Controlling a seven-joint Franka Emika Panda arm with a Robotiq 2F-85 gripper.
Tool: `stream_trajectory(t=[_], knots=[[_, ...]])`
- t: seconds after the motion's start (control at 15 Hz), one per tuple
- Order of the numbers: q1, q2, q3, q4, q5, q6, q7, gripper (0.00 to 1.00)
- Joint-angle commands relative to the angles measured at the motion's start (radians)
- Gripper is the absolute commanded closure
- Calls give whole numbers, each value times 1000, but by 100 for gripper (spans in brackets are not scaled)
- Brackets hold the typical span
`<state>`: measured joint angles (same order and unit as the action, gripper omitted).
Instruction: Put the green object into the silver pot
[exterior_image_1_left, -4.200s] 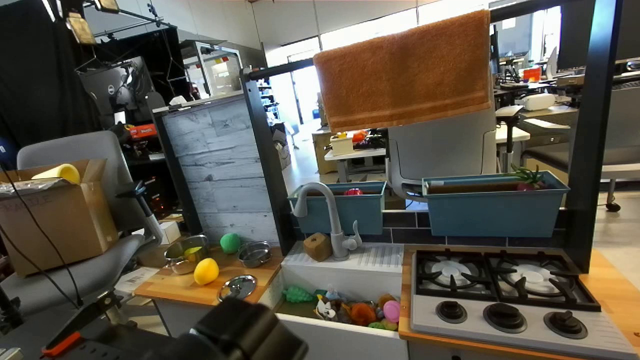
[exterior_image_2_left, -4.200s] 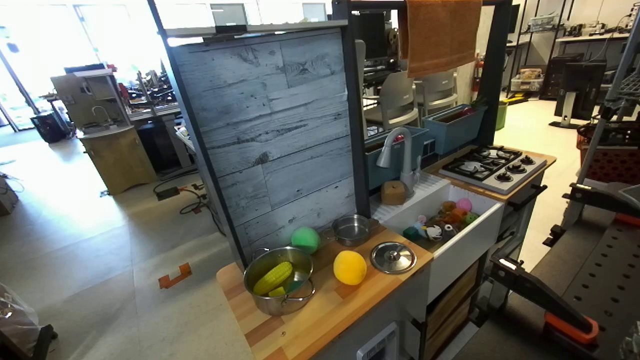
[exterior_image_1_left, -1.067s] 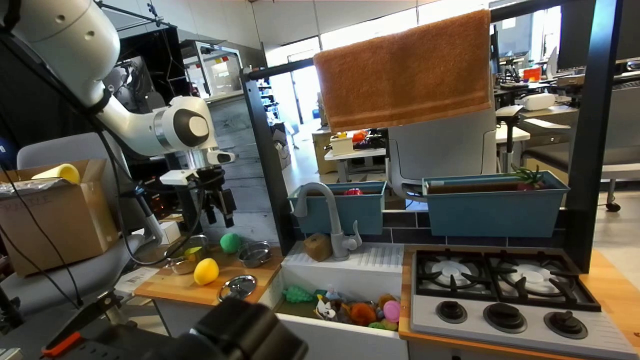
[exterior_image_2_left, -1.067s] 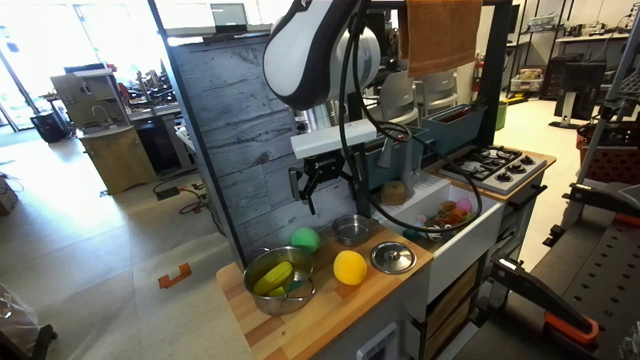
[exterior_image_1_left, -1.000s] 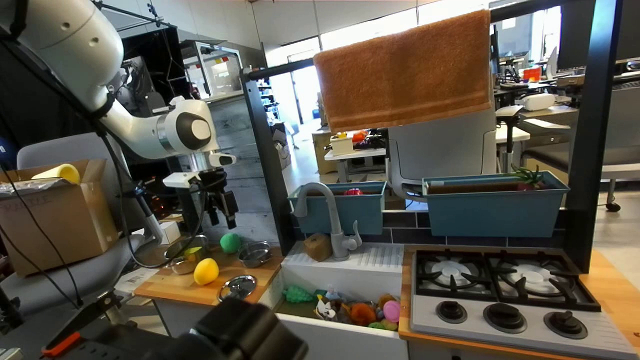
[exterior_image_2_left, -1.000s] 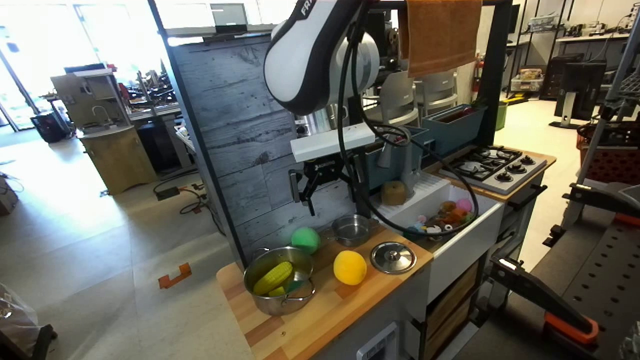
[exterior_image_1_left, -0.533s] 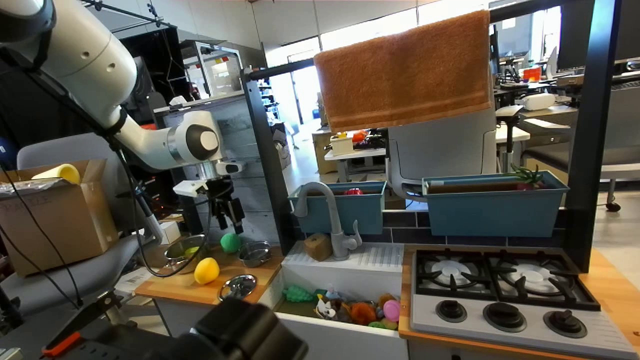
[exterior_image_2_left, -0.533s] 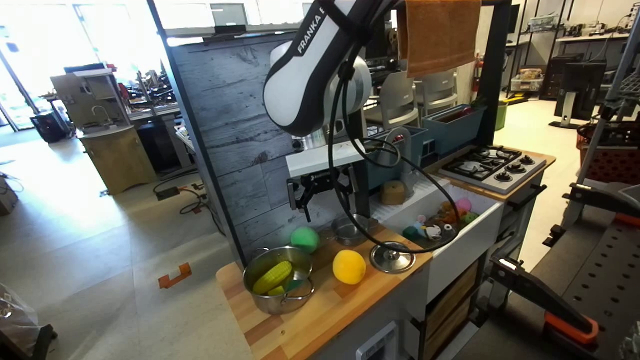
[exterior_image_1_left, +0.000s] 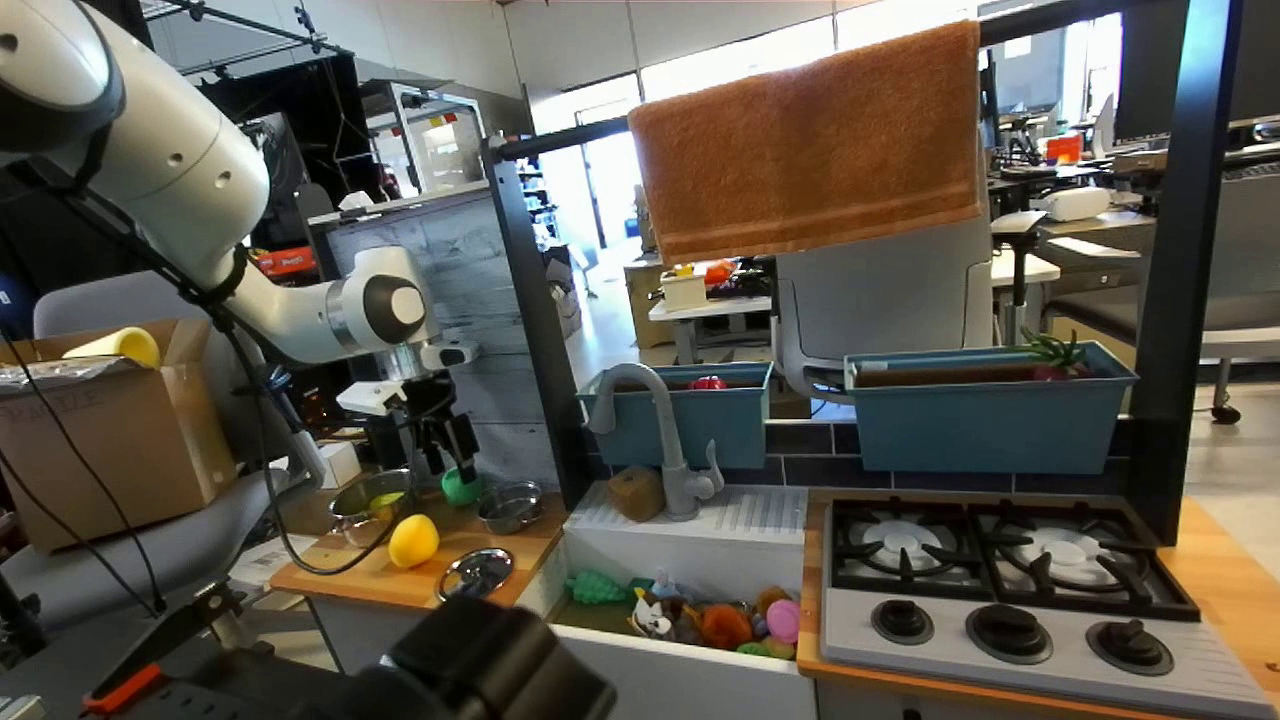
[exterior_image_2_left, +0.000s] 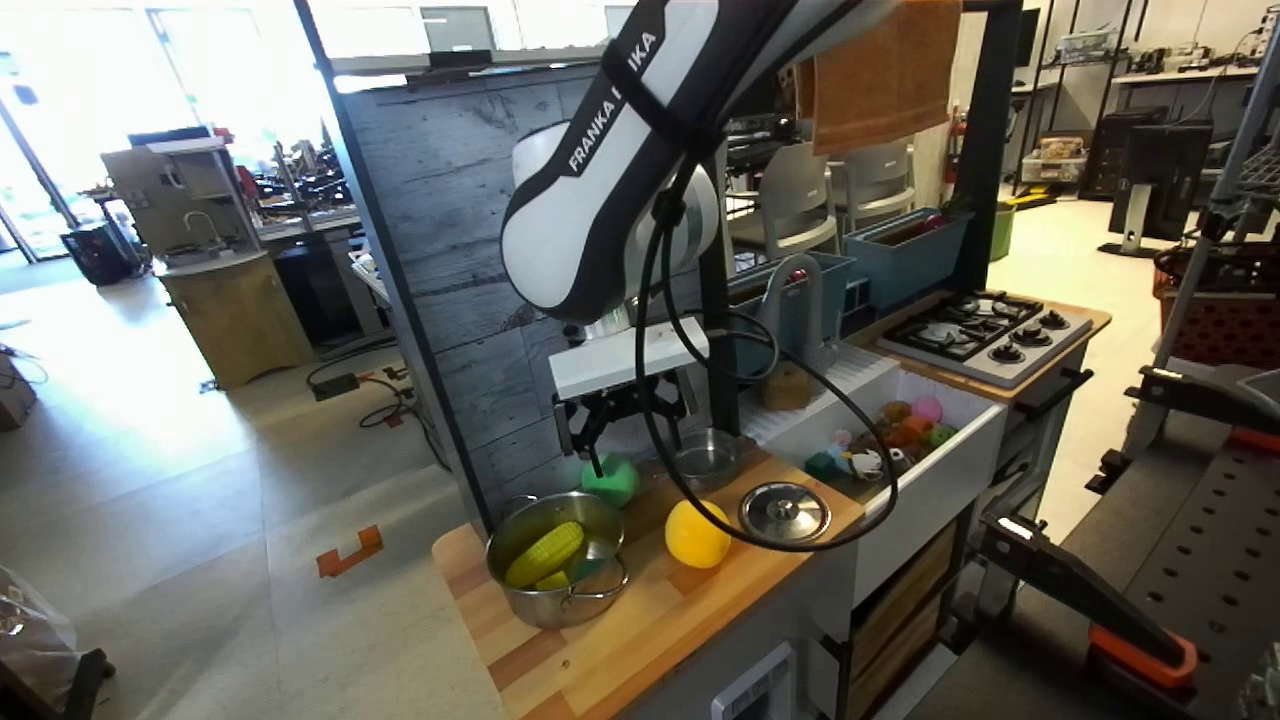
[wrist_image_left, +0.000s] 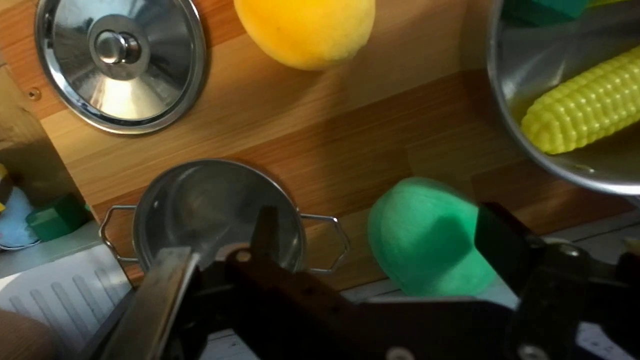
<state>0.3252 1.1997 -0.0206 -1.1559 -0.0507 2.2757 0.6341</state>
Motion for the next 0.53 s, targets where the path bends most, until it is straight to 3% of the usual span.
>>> stream_trajectory(t=[0.0,0.13,0.2,0.27,0.47], knots=[[20,82,-27,124,-6,-31,-10,0],[26,108,-34,161,-9,-53,-8,0],[29,120,-39,183,-12,-64,-6,25],[32,131,-43,203,-15,-74,-5,28],[36,152,-47,248,-17,-102,7,51]])
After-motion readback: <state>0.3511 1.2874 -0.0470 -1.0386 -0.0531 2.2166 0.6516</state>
